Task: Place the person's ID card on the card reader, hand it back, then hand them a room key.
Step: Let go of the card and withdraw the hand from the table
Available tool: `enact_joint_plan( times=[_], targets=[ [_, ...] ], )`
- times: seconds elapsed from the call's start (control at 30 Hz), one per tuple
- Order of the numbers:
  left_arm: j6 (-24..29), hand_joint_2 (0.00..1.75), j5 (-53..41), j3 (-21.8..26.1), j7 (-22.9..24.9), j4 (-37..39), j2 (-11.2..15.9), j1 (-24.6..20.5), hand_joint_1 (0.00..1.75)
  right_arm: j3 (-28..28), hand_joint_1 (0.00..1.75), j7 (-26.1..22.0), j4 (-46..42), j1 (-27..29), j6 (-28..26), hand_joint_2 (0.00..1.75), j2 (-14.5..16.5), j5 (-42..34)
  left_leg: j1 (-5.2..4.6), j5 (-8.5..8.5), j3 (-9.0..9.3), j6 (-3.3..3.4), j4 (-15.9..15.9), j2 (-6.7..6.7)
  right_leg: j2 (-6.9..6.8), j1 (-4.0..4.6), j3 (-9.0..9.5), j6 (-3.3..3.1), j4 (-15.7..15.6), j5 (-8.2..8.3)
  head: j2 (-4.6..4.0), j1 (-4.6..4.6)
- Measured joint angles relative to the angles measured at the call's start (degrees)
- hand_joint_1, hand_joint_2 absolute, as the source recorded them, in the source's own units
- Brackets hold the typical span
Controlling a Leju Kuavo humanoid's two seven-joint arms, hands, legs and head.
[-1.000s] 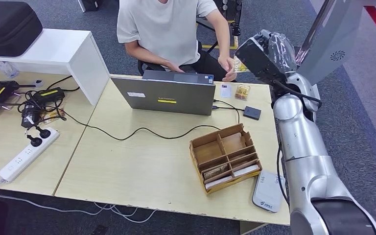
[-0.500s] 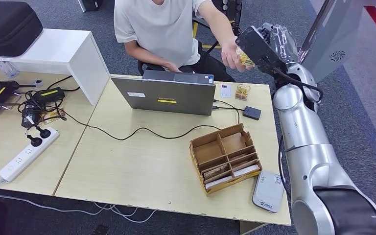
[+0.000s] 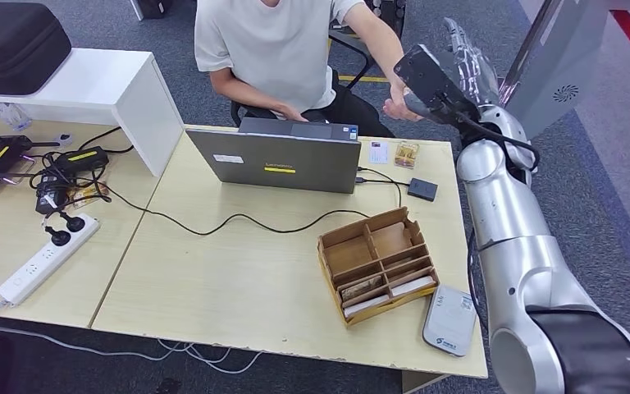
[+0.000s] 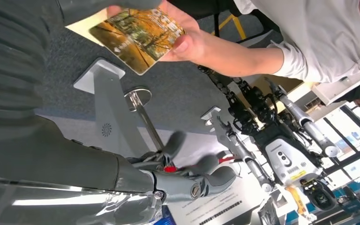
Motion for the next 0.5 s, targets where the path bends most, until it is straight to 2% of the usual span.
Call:
enact_joint_plan(
  times=[0.13,0.27,0.37,0.5],
  targets=[
    [0.07,1.75,0.18,0.0,0.05,0.0,0.0,0.01,0.0,-0.39,0.0,0.39,0.13,-0.02,-0.69,1.75,-0.88,0.31,-0.01,0.0,0.01,0.0,0.01,-0.01,-0.01,0.0,-0.02,0.0,-0.01,0.0,0.0,0.0],
    [0.66,1.75,0.57,0.03,0.52,0.0,-0.01,0.06,0.0,-2.18,0.0,0.76,0.1,-0.02,-1.61,1.75,-5.02,-0.78,-0.02,0.02,-0.03,0.03,0.08,-0.23,-0.22,0.0,0.0,0.01,-0.06,0.0,0.0,0.0],
    [1.3,1.75,1.09,0.19,1.15,0.0,-0.02,0.28,0.0,-5.12,0.0,0.87,0.1,0.57,-2.25,1.75,-11.15,-2.48,-0.04,0.03,-0.09,0.07,0.16,-0.51,-0.49,0.0,0.08,0.01,-0.13,-0.01,0.0,0.0],
    [2.07,1.75,1.32,0.6,3.08,0.02,-0.03,0.55,0.0,-11.18,0.0,0.55,0.55,5.29,-3.53,1.75,-22.07,-3.99,-0.04,-0.05,-0.11,0.24,0.2,-0.92,-0.91,0.01,0.37,0.16,-0.32,-0.09,0.0,0.04]
  ],
)
